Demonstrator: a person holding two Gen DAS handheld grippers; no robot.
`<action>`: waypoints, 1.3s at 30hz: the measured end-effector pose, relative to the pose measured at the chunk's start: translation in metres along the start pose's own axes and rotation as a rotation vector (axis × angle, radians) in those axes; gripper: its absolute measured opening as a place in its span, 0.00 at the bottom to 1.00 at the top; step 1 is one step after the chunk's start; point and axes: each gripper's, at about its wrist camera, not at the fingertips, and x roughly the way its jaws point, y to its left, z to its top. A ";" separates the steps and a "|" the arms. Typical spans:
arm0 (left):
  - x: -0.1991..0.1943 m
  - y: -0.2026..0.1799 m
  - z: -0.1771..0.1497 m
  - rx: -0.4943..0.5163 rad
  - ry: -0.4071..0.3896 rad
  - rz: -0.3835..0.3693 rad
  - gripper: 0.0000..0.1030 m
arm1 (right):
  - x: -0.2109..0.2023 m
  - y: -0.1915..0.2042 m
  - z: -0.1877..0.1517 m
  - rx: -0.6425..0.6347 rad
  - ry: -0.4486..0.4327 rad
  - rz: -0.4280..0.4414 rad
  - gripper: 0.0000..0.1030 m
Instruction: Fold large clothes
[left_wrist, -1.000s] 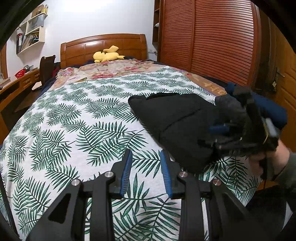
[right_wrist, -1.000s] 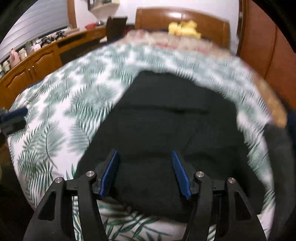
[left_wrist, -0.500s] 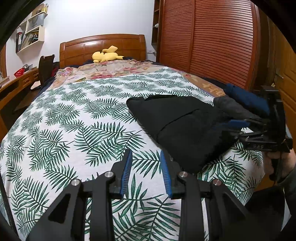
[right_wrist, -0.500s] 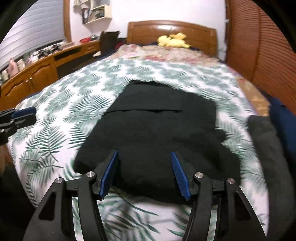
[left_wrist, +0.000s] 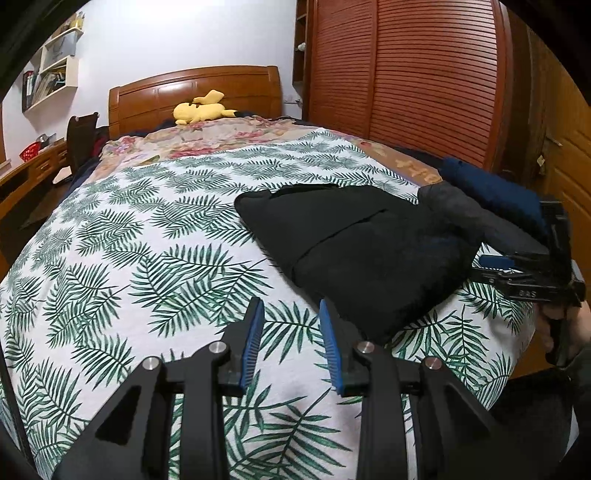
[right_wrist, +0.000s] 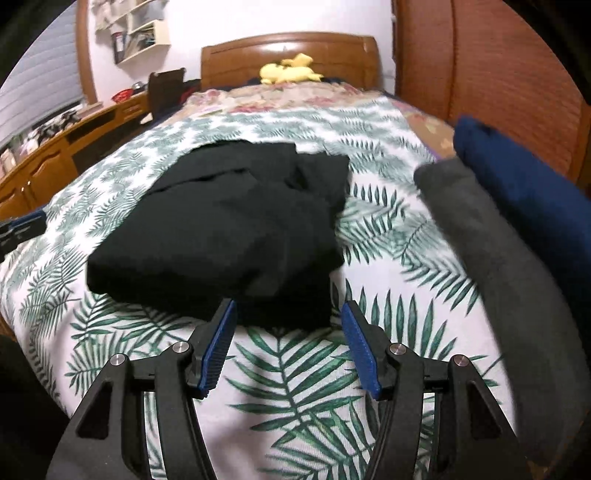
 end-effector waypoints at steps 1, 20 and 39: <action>0.002 -0.002 0.000 0.004 0.002 0.004 0.28 | 0.002 -0.004 -0.001 0.009 0.002 0.005 0.58; 0.121 0.024 0.069 0.013 0.131 -0.004 0.33 | 0.034 -0.019 -0.003 0.063 -0.014 0.094 0.58; 0.251 0.072 0.117 -0.059 0.243 -0.055 0.59 | 0.034 -0.020 -0.004 0.060 -0.011 0.116 0.58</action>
